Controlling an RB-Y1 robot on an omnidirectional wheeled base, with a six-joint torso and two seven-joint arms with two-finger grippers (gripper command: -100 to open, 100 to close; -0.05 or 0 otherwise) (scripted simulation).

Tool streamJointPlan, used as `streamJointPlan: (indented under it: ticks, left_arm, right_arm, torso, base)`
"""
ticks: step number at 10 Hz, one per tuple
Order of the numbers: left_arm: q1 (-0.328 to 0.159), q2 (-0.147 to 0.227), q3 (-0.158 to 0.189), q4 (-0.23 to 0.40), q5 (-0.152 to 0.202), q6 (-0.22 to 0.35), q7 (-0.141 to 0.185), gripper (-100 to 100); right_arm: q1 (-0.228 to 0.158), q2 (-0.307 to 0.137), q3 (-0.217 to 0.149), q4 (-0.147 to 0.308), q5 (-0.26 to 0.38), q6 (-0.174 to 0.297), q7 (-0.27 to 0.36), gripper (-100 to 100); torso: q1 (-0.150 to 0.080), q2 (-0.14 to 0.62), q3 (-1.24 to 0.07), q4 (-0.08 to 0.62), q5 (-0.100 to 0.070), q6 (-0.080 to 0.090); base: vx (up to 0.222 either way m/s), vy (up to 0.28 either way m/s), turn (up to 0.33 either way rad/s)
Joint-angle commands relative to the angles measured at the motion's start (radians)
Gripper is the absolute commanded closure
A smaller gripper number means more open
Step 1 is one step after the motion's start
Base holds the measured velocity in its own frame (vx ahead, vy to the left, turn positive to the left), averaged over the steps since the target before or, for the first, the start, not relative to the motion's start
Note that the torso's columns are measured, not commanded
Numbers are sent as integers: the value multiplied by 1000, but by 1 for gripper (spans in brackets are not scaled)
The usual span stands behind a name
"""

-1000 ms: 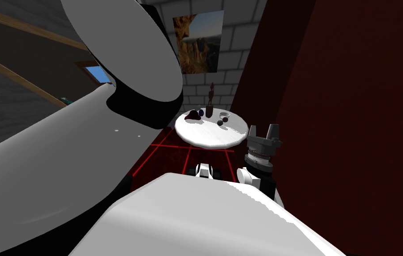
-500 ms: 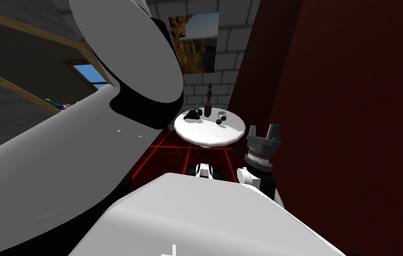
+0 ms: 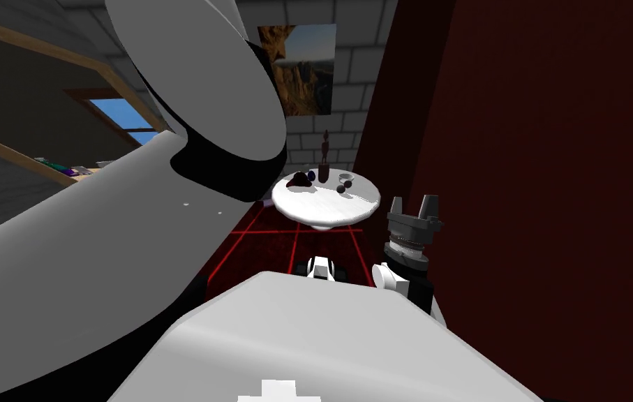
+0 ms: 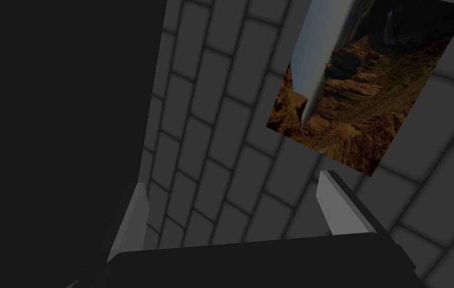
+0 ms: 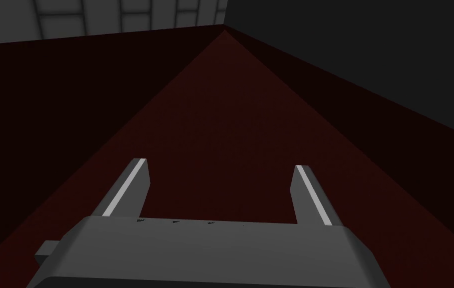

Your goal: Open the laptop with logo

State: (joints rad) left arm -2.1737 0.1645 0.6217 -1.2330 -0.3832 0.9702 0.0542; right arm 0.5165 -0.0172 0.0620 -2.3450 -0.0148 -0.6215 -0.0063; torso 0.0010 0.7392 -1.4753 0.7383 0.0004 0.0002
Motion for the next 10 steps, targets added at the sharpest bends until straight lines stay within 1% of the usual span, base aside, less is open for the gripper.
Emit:
streamJointPlan:
  ticks: [1,2,4,8,10]
  left_arm:
    - [8,-4,-3,10,-7,-22,5,-100]
    - [-29,45,-17,35,5,4,-6,-100]
    - [-66,97,-30,60,17,35,-18,-100]
    - [-140,199,-56,109,42,97,-42,-100]
    - [-178,250,-69,134,54,128,-53,-100]
  right_arm:
    - [0,0,0,0,0,0,0,0]
    - [0,0,0,0,0,0,0,0]
    - [0,0,0,0,0,0,0,0]
    - [0,0,0,0,0,0,0,0]
    - [0,0,0,0,0,0,0,0]
  torso:
    - [-1,-1,0,0,0,-1]
    - [-2,-3,-2,-1,-1,-1]
    - [-5,-6,-4,-2,-2,0]
    - [1,1,1,1,0,0]
    - [-1,0,0,0,0,0]
  base:
    - [-21,17,-3]
    - [25,-32,-128]
    - [84,-64,-129]
    - [63,-46,-98]
    - [59,-45,-101]
